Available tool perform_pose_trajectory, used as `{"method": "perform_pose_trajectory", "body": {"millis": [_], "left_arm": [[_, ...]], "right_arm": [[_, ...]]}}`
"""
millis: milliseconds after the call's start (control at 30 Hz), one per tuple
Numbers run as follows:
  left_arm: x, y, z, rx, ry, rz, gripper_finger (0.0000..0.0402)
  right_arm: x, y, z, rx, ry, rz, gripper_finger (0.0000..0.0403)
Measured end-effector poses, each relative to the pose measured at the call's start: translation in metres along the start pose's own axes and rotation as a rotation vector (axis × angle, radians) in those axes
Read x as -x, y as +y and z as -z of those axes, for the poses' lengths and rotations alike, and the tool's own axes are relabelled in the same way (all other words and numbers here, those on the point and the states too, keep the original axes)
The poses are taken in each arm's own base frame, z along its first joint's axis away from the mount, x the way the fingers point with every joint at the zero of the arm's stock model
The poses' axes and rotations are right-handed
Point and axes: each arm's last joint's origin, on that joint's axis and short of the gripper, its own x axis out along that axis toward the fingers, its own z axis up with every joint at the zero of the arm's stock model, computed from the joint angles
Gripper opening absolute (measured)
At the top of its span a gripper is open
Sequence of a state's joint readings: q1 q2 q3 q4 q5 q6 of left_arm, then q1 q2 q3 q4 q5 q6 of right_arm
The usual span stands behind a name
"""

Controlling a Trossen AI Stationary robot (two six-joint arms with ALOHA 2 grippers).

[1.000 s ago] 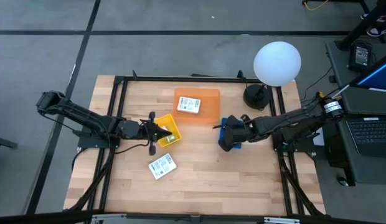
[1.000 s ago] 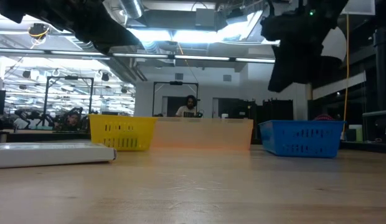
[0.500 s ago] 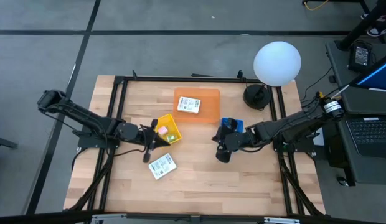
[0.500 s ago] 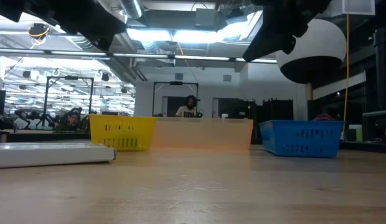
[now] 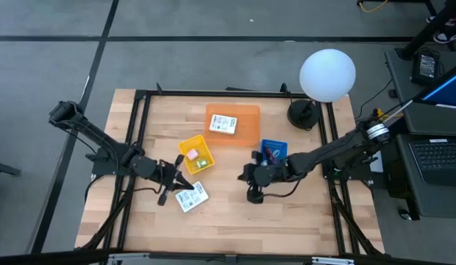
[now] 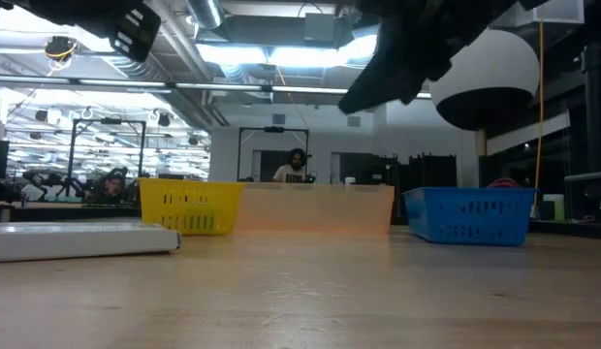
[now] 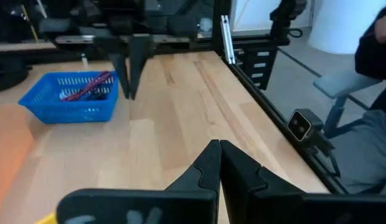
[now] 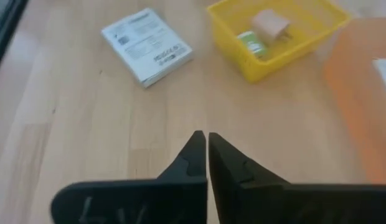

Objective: Pick and place items into bin
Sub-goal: Put the card reader box into the orange bin

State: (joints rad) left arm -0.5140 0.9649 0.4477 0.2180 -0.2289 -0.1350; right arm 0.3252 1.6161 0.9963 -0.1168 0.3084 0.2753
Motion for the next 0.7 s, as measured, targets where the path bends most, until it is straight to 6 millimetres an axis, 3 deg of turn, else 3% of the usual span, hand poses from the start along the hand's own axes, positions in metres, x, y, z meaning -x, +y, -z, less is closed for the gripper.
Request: {"method": "perform_pose_trajectory", "body": {"millis": [367, 700], "left_arm": [[0.0, -0.018, -0.017, 0.001, 0.058, -0.078, 0.0003], [-0.016, -0.04, -0.03, 0.163, 0.475, -0.217, 0.0003]], "right_arm": [[-0.006, 0.01, -0.028, -0.032, 0.009, -0.021, 0.0], [-0.009, 0.012, -0.03, -0.034, -0.005, -0.036, 0.0]]}}
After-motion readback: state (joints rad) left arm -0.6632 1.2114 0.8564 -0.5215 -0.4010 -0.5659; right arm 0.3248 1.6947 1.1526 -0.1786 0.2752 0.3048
